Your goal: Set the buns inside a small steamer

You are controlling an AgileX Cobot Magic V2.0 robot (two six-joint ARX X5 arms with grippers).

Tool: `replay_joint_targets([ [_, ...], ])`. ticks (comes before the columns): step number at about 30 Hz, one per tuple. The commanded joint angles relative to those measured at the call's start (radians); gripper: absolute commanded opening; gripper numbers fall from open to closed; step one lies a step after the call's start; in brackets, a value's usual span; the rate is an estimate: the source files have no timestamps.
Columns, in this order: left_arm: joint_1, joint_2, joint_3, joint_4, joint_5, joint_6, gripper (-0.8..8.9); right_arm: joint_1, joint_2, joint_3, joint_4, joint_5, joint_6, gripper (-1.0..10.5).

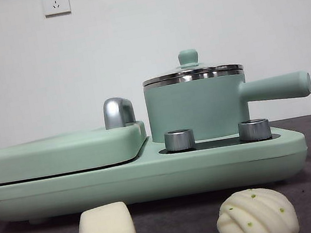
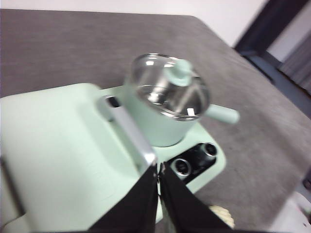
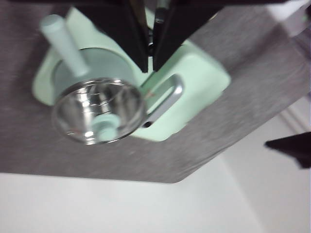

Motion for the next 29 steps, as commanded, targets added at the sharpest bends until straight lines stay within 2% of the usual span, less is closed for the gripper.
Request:
replay_joint_targets([
  [1, -0.014, 0.011, 0.024, 0.013, 0.015, 0.025, 0.09, 0.0, 0.014, 0.014, 0.003, -0.018, -0.024, 0.1],
  [5, -0.017, 0.011, 0.024, 0.012, 0.014, 0.025, 0.13, 0.0, 0.013, 0.014, 0.0, -0.018, -0.024, 0.1],
  [7, -0.017, 0.011, 0.024, 0.01, 0.014, 0.025, 0.6, 0.0, 0.013, 0.014, -0.005, -0.017, -0.024, 0.2],
  [8, -0.017, 0.011, 0.024, 0.01, 0.014, 0.025, 1.27, 0.0, 0.013, 0.014, -0.008, -0.017, -0.024, 0.5],
  [11, -0.017, 0.013, 0.024, 0.01, 0.014, 0.025, 3.64, 0.0, 0.013, 0.014, -0.012, -0.016, -0.024, 2.9],
  [14, -0.017, 0.013, 0.024, 0.011, 0.014, 0.024, 5.0, 0.0, 0.013, 0.014, -0.012, -0.017, -0.02, 4.9],
  [16, -0.017, 0.013, 0.024, 0.011, 0.014, 0.023, 5.04, 0.0, 0.013, 0.014, -0.012, -0.017, -0.02, 5.3],
  [20, -0.017, 0.013, 0.024, 0.013, 0.014, -0.026, 5.0, 0.0, 0.013, 0.014, -0.012, -0.018, -0.02, 5.3],
  [29, -0.017, 0.083, 0.045, 0.01, 0.014, -0.078, 4.99, 0.0, 0.013, 0.014, -0.012, -0.018, -0.016, 5.3],
])
